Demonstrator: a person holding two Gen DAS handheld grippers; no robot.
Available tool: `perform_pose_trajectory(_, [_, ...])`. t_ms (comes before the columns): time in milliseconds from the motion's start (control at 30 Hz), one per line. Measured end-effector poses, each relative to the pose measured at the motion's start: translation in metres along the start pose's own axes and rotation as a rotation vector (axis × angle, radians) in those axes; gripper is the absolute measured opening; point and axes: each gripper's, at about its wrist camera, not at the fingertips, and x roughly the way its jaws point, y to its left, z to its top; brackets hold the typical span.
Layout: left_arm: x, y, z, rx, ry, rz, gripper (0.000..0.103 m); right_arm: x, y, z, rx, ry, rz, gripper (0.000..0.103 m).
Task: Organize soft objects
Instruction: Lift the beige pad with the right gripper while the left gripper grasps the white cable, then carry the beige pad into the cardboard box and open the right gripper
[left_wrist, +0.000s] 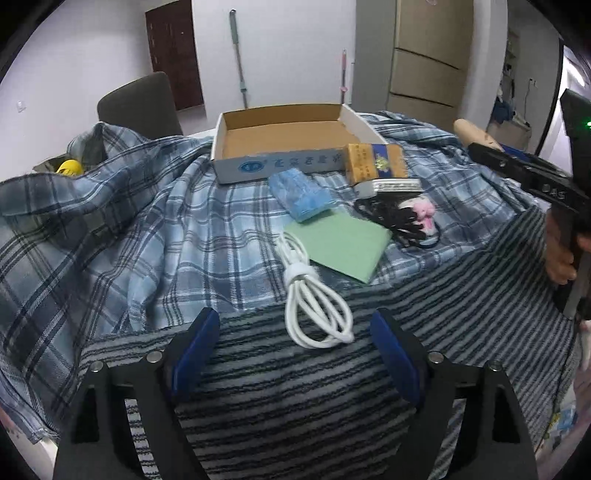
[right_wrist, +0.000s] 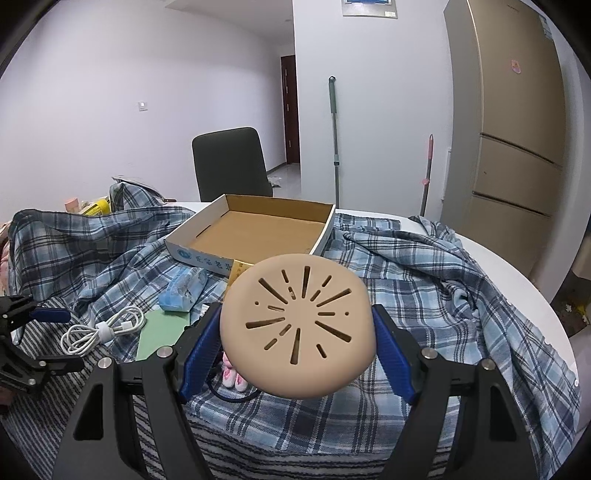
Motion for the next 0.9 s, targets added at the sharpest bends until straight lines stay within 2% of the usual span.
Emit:
perform_pose_trajectory(133, [0.008, 0.004, 0.009, -0.046, -0.001, -0.029, 0.086, 0.000, -0.001, -0.001, 0.004, 0.003, 0.012, 0.077])
perform_pose_trajectory(233, [0.013, -0.001, 0.019, -0.032, -0.005, -0.023, 0.086, 0.000, -0.002, -0.001, 0.011, 0.002, 0.016, 0.077])
perform_pose_trajectory(300, [0.024, -0.003, 0.027, -0.041, 0.031, -0.006, 0.086, -0.001, -0.003, -0.001, 0.013, 0.000, 0.019, 0.077])
perform_pose_trajectory(433, [0.042, 0.008, 0.036, -0.147, 0.074, -0.065, 0.085, -0.001, -0.002, -0.002, 0.010, 0.000, 0.024, 0.077])
perform_pose_trajectory(467, [0.046, 0.008, 0.038, -0.154, 0.079, -0.064, 0.083, -0.001, -0.002, -0.002, 0.010, -0.001, 0.025, 0.077])
perform_pose_trajectory(500, [0.048, 0.008, 0.038, -0.151, 0.083, -0.061, 0.067, -0.001, -0.002, -0.002, 0.011, 0.000, 0.028, 0.077])
perform_pose_trajectory(533, [0.051, 0.008, 0.037, -0.145, 0.096, -0.056, 0.041, -0.001, -0.002, -0.002, 0.012, 0.002, 0.031, 0.077])
perform_pose_trajectory(567, [0.055, 0.008, 0.036, -0.147, 0.120, -0.060, 0.032, 0.000, -0.003, -0.002, 0.012, 0.005, 0.033, 0.077])
perform_pose_trajectory(633, [0.060, 0.013, 0.032, -0.178, 0.140, -0.078, 0.027, 0.001, -0.003, -0.002, 0.012, 0.010, 0.036, 0.077])
perform_pose_trajectory(733, [0.056, 0.016, 0.031, -0.179, 0.120, -0.085, 0.023, 0.001, -0.002, -0.002, 0.009, 0.014, 0.036, 0.077])
perform_pose_trajectory(833, [0.041, 0.013, 0.031, -0.149, 0.053, -0.089, 0.023, 0.002, -0.002, -0.002, 0.010, 0.015, 0.030, 0.077])
perform_pose_trajectory(900, [0.024, 0.005, 0.032, -0.102, -0.020, -0.074, 0.023, 0.002, -0.001, -0.002, 0.011, 0.011, 0.023, 0.077])
